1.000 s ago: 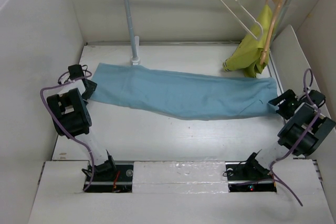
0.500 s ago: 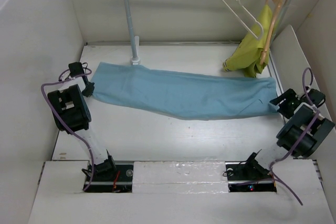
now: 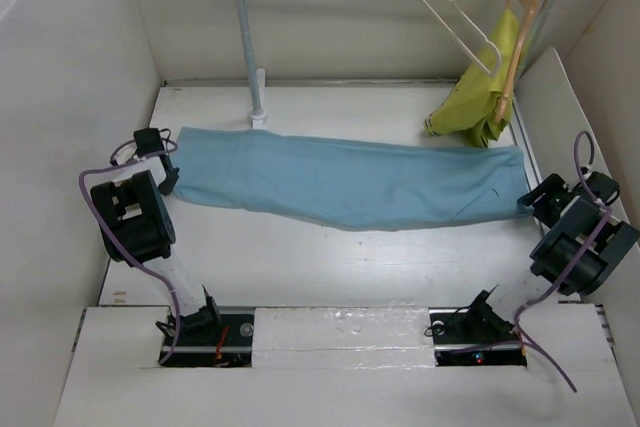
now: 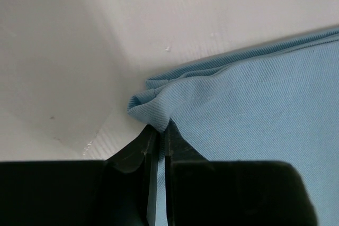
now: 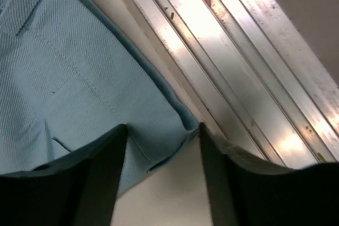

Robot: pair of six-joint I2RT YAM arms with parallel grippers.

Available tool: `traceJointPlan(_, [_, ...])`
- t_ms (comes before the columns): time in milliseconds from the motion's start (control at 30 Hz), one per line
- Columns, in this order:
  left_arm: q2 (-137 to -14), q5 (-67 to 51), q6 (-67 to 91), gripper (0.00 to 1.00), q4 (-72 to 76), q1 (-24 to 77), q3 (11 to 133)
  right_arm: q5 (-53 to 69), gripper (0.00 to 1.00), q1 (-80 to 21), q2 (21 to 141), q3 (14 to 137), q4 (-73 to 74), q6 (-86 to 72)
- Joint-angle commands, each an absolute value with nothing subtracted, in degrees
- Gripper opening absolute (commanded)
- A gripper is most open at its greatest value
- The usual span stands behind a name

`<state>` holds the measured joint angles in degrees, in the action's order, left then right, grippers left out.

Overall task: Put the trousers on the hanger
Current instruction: Fold the trousers at the center of the board.

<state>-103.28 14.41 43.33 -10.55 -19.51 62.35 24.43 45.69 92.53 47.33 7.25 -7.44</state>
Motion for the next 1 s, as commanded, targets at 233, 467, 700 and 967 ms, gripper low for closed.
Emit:
traceJointPlan(233, [-99.9,33.4,44.4,0.0,-27.8,-21.4,59.2,25.1,0.0,44.5,89.8,46.2,12.4,-5.2])
traceJointPlan(467, [-87.9,36.2,43.3,0.0,-30.8,-25.1,50.8,25.8,0.0,49.7,68.2,37.5,18.4,-3.3])
traceJointPlan(700, [-83.8,33.7,44.3,0.13,-33.4,-23.2,52.7,25.9,0.65,51.0,61.4,36.1,21.9,-2.5])
traceJointPlan(967, [-82.7,31.3,48.3,0.74,-37.0,-13.5,62.7,20.1,0.76,51.7,63.1,34.5,25.2,1.1])
